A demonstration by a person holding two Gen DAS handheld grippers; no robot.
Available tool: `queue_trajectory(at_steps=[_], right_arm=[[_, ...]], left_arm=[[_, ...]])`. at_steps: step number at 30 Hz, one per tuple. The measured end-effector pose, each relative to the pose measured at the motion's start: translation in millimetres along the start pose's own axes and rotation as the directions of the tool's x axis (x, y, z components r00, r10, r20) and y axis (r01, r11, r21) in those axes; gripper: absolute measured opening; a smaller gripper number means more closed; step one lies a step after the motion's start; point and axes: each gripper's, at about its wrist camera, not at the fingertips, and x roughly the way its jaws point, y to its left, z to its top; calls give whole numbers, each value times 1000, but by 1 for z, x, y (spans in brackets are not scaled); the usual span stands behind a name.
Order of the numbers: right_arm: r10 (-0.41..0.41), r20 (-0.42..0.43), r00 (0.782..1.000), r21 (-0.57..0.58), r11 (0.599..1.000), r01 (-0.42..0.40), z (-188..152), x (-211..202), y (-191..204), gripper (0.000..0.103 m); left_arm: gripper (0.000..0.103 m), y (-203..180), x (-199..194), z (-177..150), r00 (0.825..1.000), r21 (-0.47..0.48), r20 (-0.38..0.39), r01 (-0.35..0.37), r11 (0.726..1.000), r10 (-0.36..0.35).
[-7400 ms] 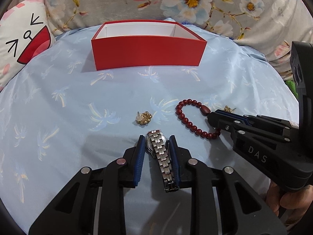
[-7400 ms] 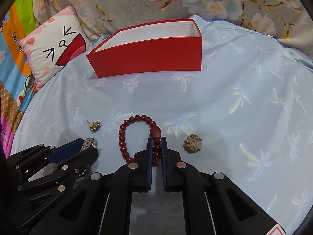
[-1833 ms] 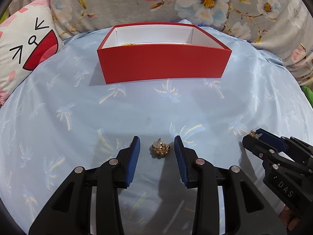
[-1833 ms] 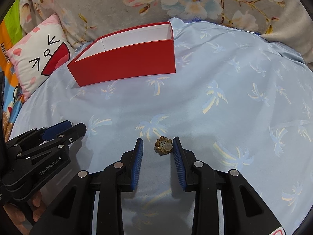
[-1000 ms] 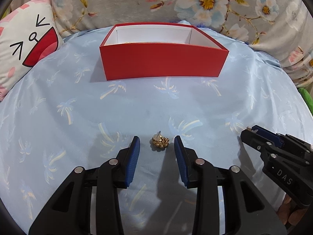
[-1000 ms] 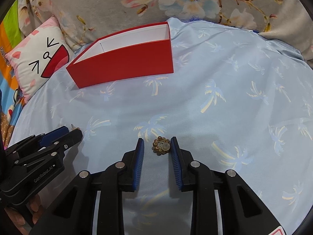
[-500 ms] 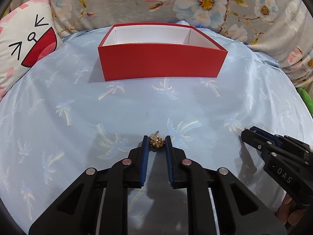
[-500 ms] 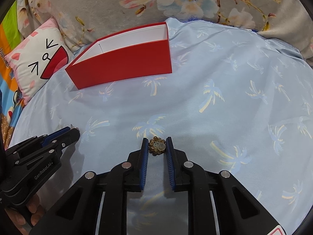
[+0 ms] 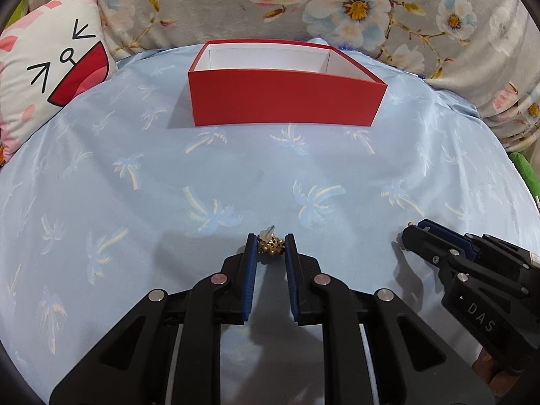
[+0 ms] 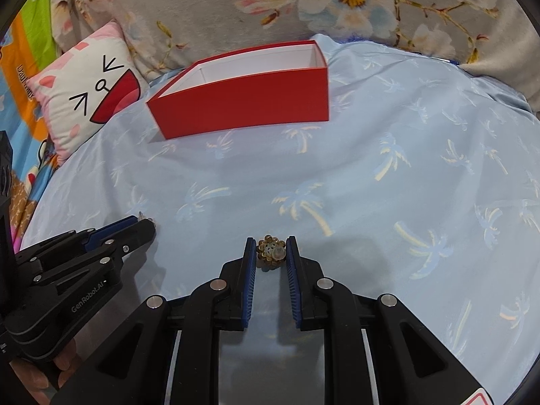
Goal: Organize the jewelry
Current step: 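Carry the gold brooch with the right tool into the red box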
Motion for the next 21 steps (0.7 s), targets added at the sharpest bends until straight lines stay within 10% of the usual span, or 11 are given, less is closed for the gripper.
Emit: queue_trajectory(at_steps=[21], right_arm=[[26, 57, 998, -11, 1000, -25, 17, -37, 22, 17]], left_arm=[[16, 4, -38, 23, 997, -6, 45, -66, 998, 66]])
